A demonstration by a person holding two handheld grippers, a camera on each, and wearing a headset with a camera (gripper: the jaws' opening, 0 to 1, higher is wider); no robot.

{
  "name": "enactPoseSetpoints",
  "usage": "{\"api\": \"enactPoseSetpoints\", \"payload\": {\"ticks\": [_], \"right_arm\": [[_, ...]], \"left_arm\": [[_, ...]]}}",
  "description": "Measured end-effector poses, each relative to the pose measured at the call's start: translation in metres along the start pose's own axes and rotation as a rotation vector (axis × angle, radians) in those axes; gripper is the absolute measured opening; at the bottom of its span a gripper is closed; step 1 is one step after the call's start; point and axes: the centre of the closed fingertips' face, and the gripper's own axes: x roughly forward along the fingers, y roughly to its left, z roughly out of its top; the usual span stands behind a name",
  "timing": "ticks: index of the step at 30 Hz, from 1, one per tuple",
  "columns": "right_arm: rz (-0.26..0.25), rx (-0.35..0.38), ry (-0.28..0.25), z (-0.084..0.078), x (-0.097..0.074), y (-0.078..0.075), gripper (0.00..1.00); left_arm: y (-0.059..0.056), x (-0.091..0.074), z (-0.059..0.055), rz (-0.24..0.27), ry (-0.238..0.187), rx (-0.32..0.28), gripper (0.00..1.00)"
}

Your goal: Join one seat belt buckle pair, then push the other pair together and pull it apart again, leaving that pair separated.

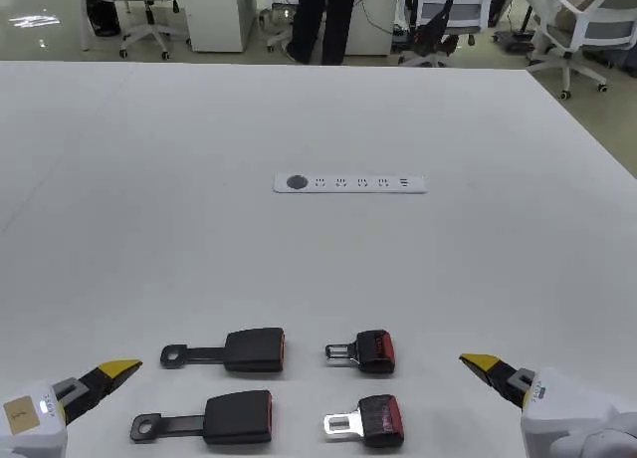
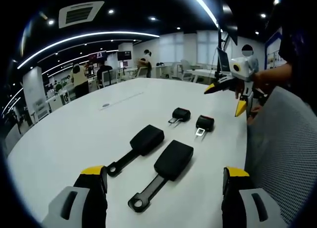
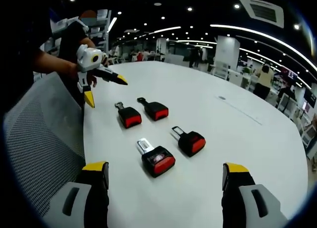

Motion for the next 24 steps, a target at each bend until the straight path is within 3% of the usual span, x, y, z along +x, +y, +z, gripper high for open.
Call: {"api": "enactPoseSetpoints", "payload": {"ticks": [24], "right_arm": [[-0.001, -0.006, 0.005, -0.0004, -0.0007, 0.0008, 0.97]], "left_arm": [[-0.0032, 0.0021, 0.0025, -0.009, 0.005, 0.009, 1.0]]}}
